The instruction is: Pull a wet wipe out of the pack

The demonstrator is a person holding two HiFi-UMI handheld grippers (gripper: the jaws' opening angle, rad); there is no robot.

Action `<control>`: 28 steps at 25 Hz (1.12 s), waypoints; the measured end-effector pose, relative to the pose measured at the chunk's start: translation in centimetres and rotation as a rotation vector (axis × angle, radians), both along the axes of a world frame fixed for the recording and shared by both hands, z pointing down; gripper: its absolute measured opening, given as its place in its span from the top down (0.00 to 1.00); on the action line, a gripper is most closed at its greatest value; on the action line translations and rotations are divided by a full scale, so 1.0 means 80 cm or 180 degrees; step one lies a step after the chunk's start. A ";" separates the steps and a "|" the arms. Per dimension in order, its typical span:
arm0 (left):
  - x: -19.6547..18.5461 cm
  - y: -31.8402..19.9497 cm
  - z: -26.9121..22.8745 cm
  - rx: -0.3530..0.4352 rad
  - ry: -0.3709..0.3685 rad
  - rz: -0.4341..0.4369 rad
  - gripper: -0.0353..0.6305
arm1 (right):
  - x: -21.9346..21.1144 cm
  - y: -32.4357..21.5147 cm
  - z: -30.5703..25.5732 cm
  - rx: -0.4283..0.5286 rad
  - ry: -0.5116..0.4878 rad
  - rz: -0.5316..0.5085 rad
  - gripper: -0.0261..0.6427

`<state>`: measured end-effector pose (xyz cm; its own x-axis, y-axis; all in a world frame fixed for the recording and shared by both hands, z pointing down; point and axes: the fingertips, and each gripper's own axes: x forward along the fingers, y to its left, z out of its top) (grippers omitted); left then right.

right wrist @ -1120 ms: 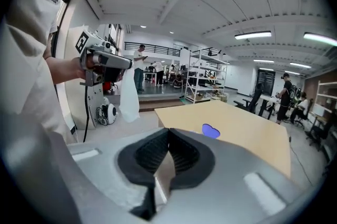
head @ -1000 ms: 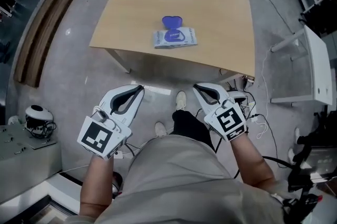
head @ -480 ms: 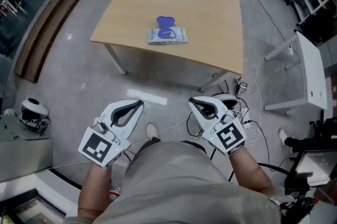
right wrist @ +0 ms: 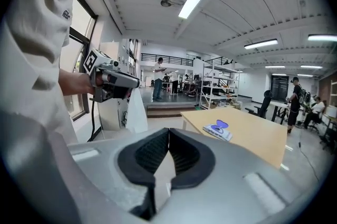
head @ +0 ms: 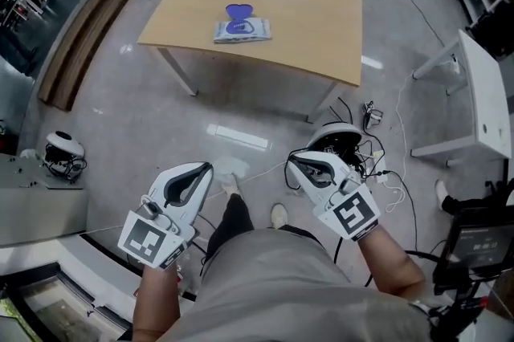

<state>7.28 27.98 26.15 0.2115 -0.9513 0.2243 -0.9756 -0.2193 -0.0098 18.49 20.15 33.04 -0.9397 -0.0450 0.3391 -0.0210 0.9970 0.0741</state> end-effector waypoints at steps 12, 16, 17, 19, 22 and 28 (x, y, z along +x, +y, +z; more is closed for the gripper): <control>0.059 0.072 -0.003 -0.0023 0.0009 0.0323 0.94 | 0.050 0.084 -0.023 0.0039 -0.0001 0.0195 0.96; 0.045 0.096 -0.013 0.0035 0.0008 0.0475 0.94 | 0.026 0.120 -0.034 0.0089 -0.0015 0.0238 0.96; 0.040 0.103 -0.013 0.0041 0.0012 0.0490 0.94 | 0.018 0.129 -0.037 0.0080 -0.0016 0.0239 0.96; 0.029 0.115 -0.013 0.0031 0.0031 0.0517 0.94 | 0.004 0.144 -0.043 0.0052 -0.0017 0.0242 0.96; 0.012 0.136 -0.009 0.0020 0.0047 0.0573 0.94 | -0.018 0.169 -0.046 0.0074 -0.0019 0.0237 0.96; -0.001 0.168 0.003 0.0010 0.0027 0.0647 0.94 | -0.040 0.209 -0.037 0.0202 0.0002 0.0210 0.96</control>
